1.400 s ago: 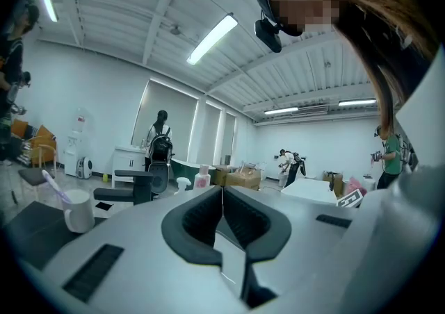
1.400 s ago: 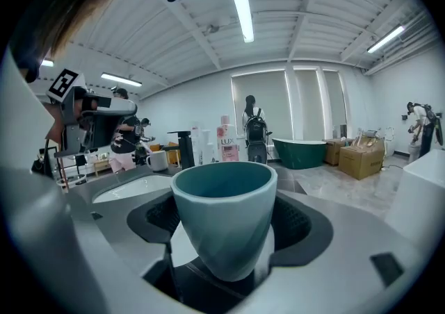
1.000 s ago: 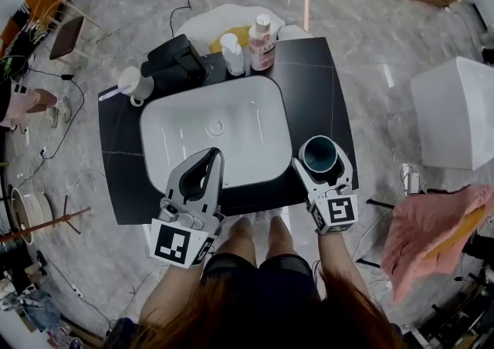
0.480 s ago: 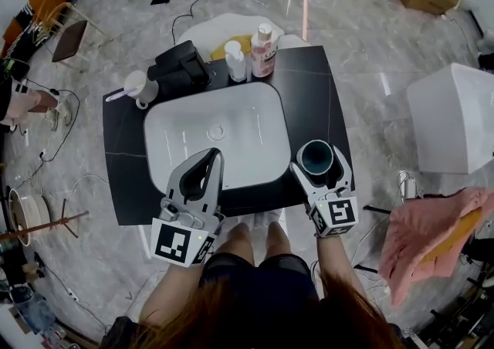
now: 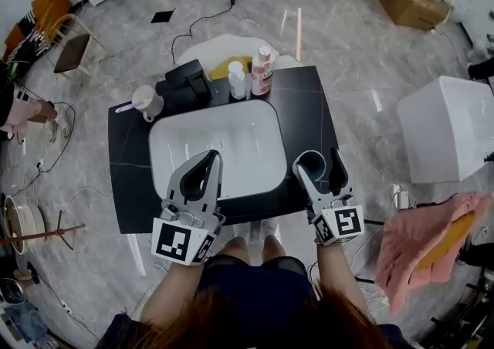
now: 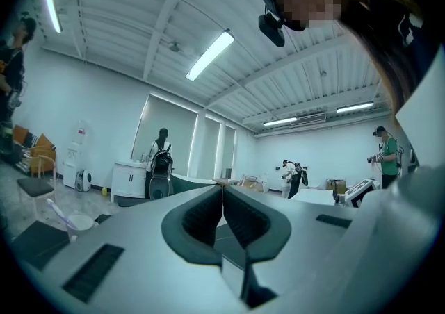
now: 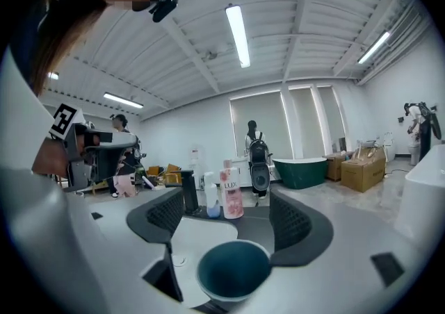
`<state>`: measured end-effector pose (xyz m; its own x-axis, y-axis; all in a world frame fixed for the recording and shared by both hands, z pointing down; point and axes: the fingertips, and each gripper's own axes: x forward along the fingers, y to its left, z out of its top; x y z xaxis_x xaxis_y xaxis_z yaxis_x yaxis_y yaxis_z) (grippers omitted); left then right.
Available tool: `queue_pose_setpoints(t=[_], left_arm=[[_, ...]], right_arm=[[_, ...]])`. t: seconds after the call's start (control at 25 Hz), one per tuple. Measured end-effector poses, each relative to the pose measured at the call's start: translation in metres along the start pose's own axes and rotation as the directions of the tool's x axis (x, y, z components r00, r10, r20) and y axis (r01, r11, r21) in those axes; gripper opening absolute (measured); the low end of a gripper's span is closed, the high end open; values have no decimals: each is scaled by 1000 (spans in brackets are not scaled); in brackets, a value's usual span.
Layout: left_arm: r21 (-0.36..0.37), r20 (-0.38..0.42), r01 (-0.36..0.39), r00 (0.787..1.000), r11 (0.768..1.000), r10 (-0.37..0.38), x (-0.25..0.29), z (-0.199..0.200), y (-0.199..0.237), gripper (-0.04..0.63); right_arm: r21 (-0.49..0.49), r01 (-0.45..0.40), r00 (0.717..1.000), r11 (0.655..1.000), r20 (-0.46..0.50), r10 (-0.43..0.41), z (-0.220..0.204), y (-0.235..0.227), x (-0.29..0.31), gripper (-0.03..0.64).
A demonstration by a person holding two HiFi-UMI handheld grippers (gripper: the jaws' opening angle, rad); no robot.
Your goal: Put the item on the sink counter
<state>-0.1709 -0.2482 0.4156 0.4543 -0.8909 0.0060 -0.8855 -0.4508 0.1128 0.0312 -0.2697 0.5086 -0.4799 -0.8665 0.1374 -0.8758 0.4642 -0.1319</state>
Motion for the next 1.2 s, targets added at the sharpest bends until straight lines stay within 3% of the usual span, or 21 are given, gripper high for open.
queue_pose_setpoints(t=[0.24, 0.48, 0.8, 1.2], left_arm=[[1, 46, 3, 999, 1000, -3, 0, 25, 0, 23], [30, 57, 23, 998, 999, -24, -2, 39, -3, 23], [53, 101, 19, 995, 998, -24, 0, 62, -2, 23], [68, 137, 29, 990, 997, -38, 0, 87, -9, 23]], right_arm=[[-22, 4, 995, 1000, 97, -2, 45, 6, -10, 288], [17, 54, 991, 998, 121, -56, 68, 3, -21, 128], [-4, 47, 986, 999, 159, -46, 104, 8, -34, 42], [-36, 26, 978, 999, 207, -18, 151, 20, -45, 17]])
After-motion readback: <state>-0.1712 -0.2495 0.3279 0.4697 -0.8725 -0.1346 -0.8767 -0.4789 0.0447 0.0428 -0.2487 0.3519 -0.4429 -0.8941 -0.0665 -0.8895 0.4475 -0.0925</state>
